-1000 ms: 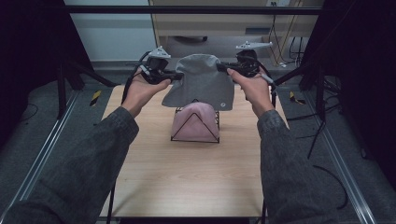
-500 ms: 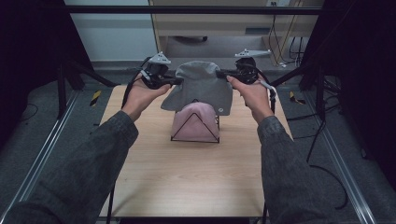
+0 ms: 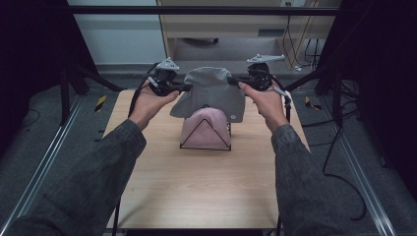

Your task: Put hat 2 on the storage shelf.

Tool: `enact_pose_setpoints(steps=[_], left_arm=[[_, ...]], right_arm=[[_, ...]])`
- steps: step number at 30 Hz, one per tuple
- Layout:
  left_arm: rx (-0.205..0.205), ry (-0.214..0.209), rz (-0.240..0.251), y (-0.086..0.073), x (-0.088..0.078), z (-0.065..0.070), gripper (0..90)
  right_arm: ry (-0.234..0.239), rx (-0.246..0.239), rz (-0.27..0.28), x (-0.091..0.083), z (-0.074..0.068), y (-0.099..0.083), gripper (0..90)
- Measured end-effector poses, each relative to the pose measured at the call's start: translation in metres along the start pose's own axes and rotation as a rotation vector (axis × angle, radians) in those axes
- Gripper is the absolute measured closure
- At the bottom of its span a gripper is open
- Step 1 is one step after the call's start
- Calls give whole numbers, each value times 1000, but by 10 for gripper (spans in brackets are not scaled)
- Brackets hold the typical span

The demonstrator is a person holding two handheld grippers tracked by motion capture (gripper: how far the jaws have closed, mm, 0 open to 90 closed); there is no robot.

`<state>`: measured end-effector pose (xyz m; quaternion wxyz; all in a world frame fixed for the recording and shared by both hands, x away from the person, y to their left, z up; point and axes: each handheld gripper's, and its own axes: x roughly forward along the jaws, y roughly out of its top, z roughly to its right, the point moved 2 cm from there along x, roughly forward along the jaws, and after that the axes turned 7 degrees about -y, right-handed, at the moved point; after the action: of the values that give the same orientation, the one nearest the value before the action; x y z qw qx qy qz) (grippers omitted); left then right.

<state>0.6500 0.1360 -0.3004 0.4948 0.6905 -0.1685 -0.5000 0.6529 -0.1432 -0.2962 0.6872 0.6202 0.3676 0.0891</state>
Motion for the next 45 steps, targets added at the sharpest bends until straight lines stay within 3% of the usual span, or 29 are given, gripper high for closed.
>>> enact_pose_setpoints(steps=[14, 27, 32, 41, 45], left_arm=[[-14, -21, 20, -9, 4, -3, 876], [-33, -2, -32, -31, 12, -7, 876], [-22, -1, -52, -41, 14, -5, 876], [-40, 19, -104, -58, 20, -7, 876], [-53, 23, -116, -66, 21, -10, 876]], right_arm=[[0, 13, -15, 6, -1, -13, 856], [-6, 7, -52, 14, -6, -27, 855], [-19, -16, -79, 13, -7, -32, 855], [-26, -44, -132, 20, -12, -49, 855], [-20, -27, -136, 22, -12, -56, 857]])
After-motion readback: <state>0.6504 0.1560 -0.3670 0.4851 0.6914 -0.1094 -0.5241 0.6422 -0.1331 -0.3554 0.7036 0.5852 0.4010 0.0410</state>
